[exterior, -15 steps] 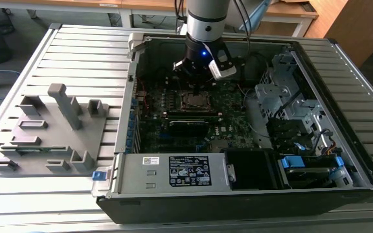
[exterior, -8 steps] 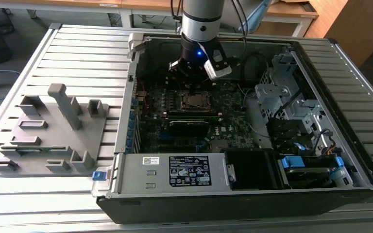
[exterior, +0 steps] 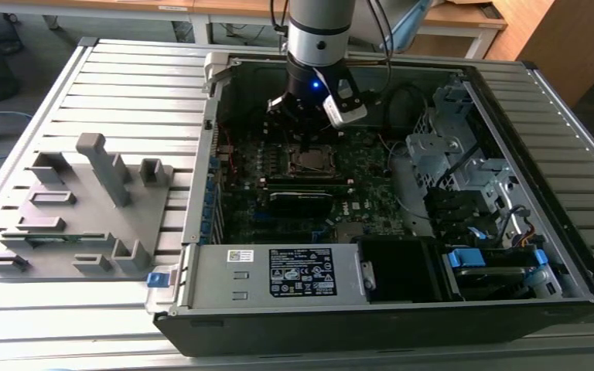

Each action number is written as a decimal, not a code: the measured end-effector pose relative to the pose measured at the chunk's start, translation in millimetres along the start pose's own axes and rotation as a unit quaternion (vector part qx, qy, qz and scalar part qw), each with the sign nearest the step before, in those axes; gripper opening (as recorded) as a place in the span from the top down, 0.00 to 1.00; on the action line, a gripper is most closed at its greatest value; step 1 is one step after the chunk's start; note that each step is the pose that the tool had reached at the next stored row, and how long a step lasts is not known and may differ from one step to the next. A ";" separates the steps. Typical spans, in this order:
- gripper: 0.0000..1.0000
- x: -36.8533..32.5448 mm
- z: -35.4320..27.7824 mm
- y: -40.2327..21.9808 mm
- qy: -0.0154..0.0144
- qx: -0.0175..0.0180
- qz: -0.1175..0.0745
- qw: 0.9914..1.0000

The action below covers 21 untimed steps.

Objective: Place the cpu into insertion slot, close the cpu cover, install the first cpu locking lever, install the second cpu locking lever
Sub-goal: 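Install the first cpu locking lever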

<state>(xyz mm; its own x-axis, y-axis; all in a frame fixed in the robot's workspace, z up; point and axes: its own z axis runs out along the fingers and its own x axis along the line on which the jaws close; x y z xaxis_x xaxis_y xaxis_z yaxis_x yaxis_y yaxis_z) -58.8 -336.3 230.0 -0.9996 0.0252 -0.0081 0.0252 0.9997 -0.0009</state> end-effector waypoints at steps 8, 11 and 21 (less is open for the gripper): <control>0.89 0.0 -1.4 0.0 0.000 0.000 0.000 1.000; 0.89 0.0 -1.5 0.0 0.000 0.000 0.000 1.000; 0.89 0.2 -2.1 0.0 0.000 0.000 0.000 1.000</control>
<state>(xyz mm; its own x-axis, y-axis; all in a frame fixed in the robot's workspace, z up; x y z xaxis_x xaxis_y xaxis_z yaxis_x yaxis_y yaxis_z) -59.0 -336.3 232.1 -0.9997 0.0252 -0.0081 0.0252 0.9997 -0.0009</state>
